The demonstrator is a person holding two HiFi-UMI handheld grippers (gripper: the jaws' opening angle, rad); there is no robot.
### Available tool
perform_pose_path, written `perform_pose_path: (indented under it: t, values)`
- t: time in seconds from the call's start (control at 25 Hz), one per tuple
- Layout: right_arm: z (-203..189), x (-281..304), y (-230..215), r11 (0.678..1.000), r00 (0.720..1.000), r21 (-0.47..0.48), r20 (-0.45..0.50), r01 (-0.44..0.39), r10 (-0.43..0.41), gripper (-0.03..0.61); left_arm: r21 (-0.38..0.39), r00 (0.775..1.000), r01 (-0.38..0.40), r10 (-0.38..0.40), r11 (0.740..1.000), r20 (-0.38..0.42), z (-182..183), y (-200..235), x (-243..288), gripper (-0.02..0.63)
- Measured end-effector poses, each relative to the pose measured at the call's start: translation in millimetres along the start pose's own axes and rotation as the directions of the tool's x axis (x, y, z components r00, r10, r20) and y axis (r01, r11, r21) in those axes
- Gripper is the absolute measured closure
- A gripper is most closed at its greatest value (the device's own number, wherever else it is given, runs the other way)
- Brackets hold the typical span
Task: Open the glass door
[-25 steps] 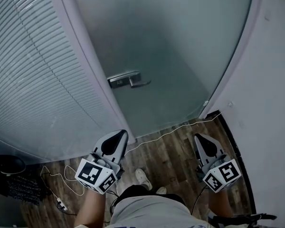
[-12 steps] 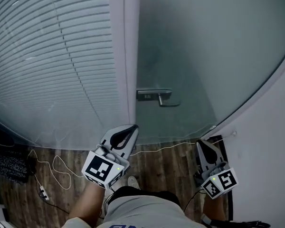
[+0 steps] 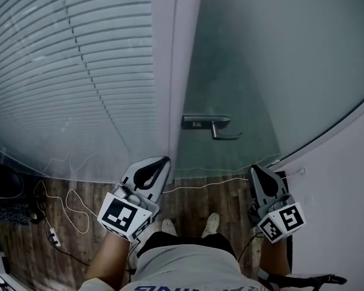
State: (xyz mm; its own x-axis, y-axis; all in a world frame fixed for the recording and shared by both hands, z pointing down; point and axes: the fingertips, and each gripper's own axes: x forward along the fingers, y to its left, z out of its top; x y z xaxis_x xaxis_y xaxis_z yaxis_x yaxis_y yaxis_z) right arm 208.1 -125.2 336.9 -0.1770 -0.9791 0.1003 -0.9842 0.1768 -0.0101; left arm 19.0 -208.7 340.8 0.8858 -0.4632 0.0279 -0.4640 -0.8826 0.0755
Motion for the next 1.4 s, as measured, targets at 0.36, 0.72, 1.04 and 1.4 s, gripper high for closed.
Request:
perform_pose_path:
  t: [0.36,0.72,1.04,1.4]
  values:
    - [-12,20,-39,0.991,0.991,0.003,-0.022,-0.135,0.135,0.577,0.006,0.996,-0.083,0.083,0.997,-0.016,-4,-16,31,0.615]
    - [-32,60,-72,0.948,0.946,-0.107,-0.162,-0.301,0.282,0.454,-0.002,0.986,-0.159,0.158,0.987,-0.055,-14,-27,55,0.615]
    - [-89,102,-84,0.902,0.876,-0.215,-0.402,-0.374,0.267,0.379,-0.019,0.977,-0.196,0.193,0.980,-0.094,-30,-20,52,0.615]
    - [-118,119,-87,0.862,0.826,-0.284,-0.513,-0.420,0.234,0.380,-0.046,0.975,-0.203,0.197,0.978,-0.100,-35,-17,50,0.615]
